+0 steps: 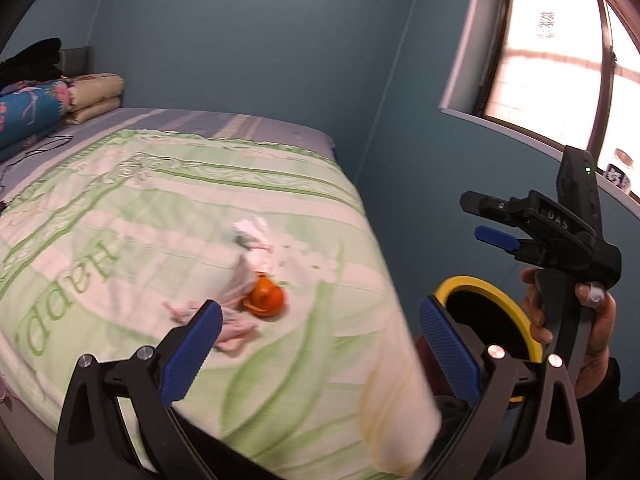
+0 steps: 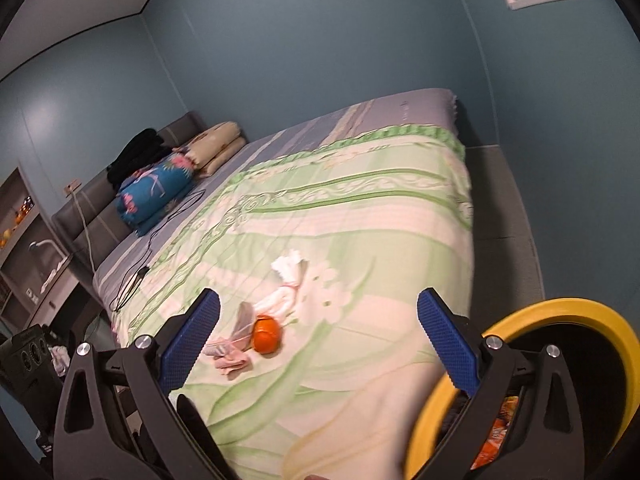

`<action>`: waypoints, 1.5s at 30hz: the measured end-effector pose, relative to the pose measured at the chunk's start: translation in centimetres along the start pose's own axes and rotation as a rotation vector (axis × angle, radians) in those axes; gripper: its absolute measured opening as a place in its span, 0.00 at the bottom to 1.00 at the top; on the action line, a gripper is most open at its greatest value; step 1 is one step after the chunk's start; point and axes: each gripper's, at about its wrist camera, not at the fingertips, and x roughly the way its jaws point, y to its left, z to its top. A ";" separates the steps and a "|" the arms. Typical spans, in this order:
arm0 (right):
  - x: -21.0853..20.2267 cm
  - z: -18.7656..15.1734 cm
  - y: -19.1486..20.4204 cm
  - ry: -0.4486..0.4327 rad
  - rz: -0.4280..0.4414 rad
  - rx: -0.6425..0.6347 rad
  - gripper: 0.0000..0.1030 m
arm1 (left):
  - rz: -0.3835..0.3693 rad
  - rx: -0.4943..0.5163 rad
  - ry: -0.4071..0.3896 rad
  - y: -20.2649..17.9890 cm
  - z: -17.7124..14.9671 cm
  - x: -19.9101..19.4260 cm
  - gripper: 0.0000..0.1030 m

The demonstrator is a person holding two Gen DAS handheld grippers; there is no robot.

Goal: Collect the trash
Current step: 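Move both tools back to the pink tissue and white tissue on the bed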

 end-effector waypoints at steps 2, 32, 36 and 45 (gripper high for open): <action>1.1 -0.2 1.0 0.019 0.015 -0.012 0.92 | 0.016 -0.009 -0.001 1.2 -0.1 -0.1 0.92; 15.6 -4.9 6.9 0.340 0.013 -0.258 0.92 | 0.060 -0.140 0.161 9.9 -3.1 6.4 0.92; 16.5 -5.1 7.1 0.363 0.021 -0.254 0.92 | 0.055 -0.140 0.174 10.2 -3.1 7.2 0.92; 17.4 -3.3 6.3 0.352 -0.003 -0.189 0.92 | 0.058 -0.148 0.186 10.6 -2.6 8.7 0.92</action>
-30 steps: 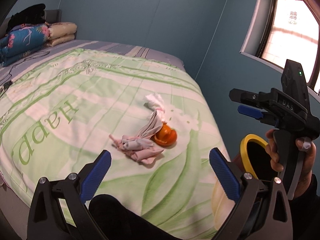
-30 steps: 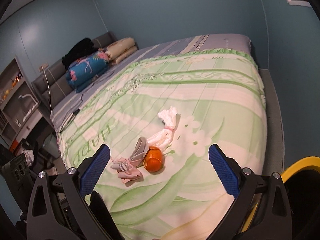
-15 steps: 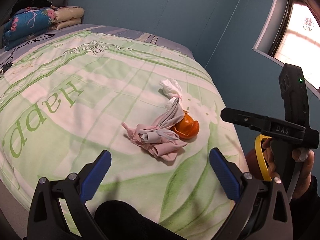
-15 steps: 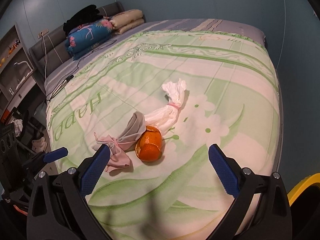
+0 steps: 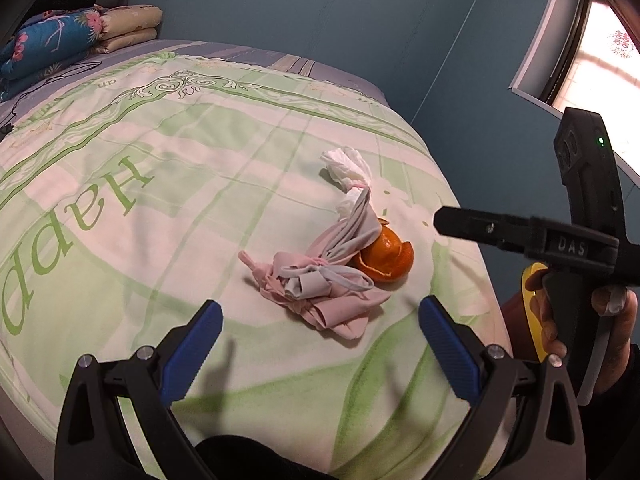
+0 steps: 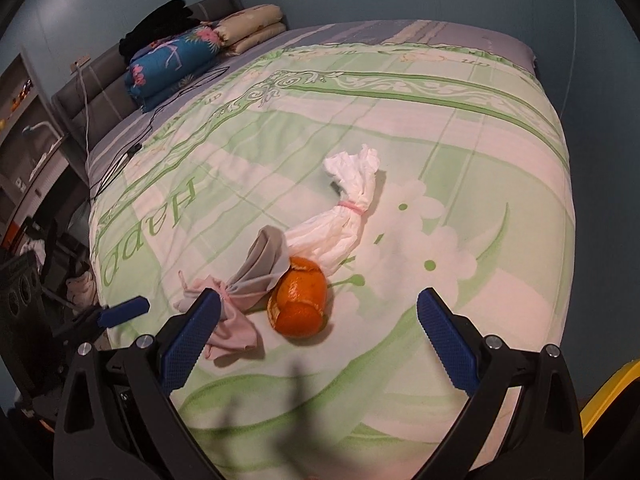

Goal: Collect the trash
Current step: 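Move both tools back to the pink tissue and white tissue on the bed, then grasp the pink tissue with the left tool while the right tool grasps the white tissue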

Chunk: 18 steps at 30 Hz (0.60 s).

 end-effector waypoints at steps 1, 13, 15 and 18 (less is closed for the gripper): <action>0.0 0.5 -0.3 -0.007 0.002 0.025 0.92 | 0.005 -0.002 -0.002 0.0 0.1 0.2 0.92; 1.9 3.2 -1.4 -0.070 -0.001 0.178 0.92 | 0.018 -0.017 0.001 1.0 1.3 2.2 0.92; 2.4 3.3 -1.3 -0.067 -0.017 0.175 0.92 | 0.010 -0.026 0.010 1.4 1.4 2.6 0.92; 3.4 3.6 -1.5 -0.055 -0.025 0.185 0.92 | 0.000 -0.040 0.017 1.6 1.4 3.0 0.92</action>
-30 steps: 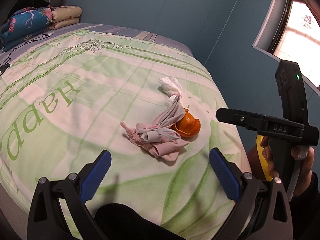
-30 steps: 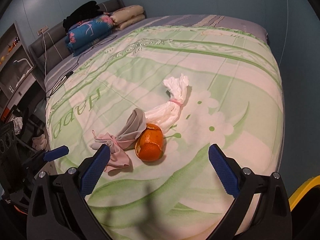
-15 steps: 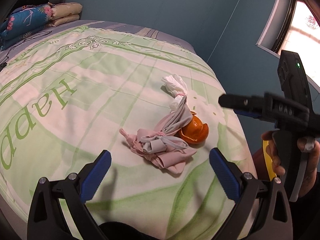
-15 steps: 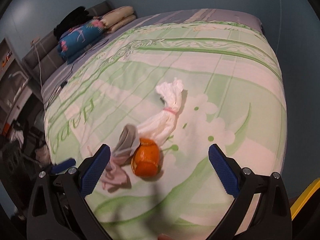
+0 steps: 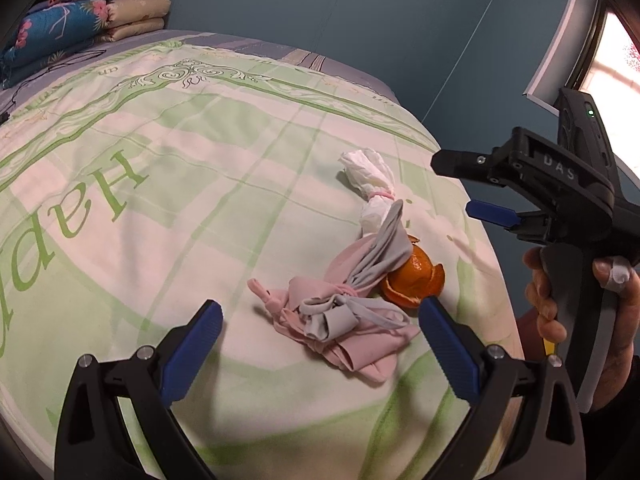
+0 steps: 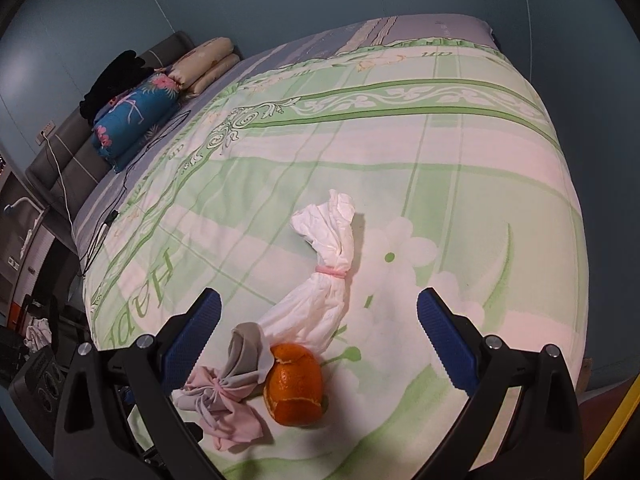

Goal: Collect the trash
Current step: 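Grasp the pink tissue with the left tool while the right tool grasps the white tissue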

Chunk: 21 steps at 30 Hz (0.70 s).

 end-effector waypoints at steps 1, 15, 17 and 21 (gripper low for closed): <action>0.4 0.2 -0.1 0.001 -0.004 0.005 0.92 | -0.004 -0.004 0.002 0.0 0.1 0.1 0.92; 5.2 2.1 0.4 0.013 -0.084 0.022 0.82 | -0.060 0.010 0.030 0.0 1.0 1.7 0.83; 5.5 2.2 0.5 0.009 -0.092 0.017 0.82 | -0.070 0.012 0.038 -0.1 0.9 2.0 0.82; 6.5 2.6 0.2 0.024 -0.117 0.021 0.78 | -0.077 0.020 0.053 -0.1 0.8 2.6 0.78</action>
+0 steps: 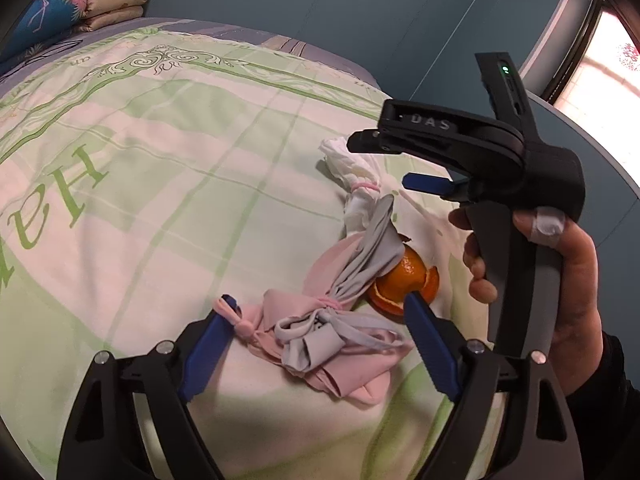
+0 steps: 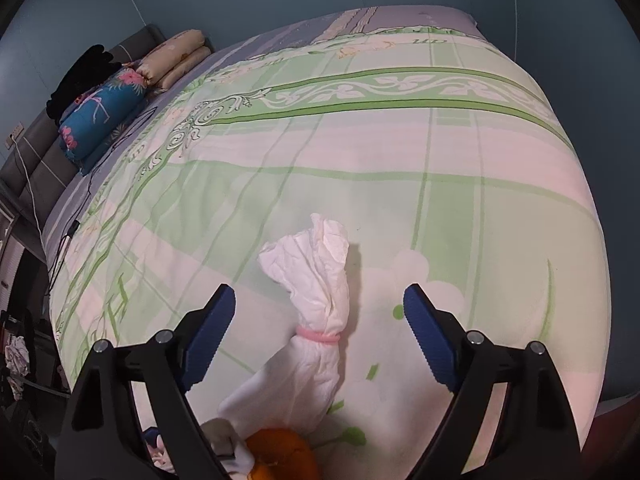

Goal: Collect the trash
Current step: 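Grasp the pink tissue with the left tool while the right tool grasps the white tissue, then carry the pink tissue over the yellow bin while the right tool carries the white tissue there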

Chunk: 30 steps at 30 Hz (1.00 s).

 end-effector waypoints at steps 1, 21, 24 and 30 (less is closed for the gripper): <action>0.4 0.1 0.0 0.007 -0.003 0.004 0.78 | -0.001 -0.001 0.000 0.0 0.0 0.1 0.77; 2.9 -0.4 0.9 0.033 -0.098 -0.066 0.20 | 0.056 0.089 -0.007 -1.3 -0.7 0.2 0.20; 2.3 -0.6 0.8 0.013 -0.092 -0.054 0.16 | 0.050 0.084 -0.009 -1.2 -0.6 0.0 0.19; 0.6 -1.7 0.9 -0.027 -0.042 -0.037 0.15 | 0.034 0.083 -0.024 -1.4 -0.9 -1.6 0.19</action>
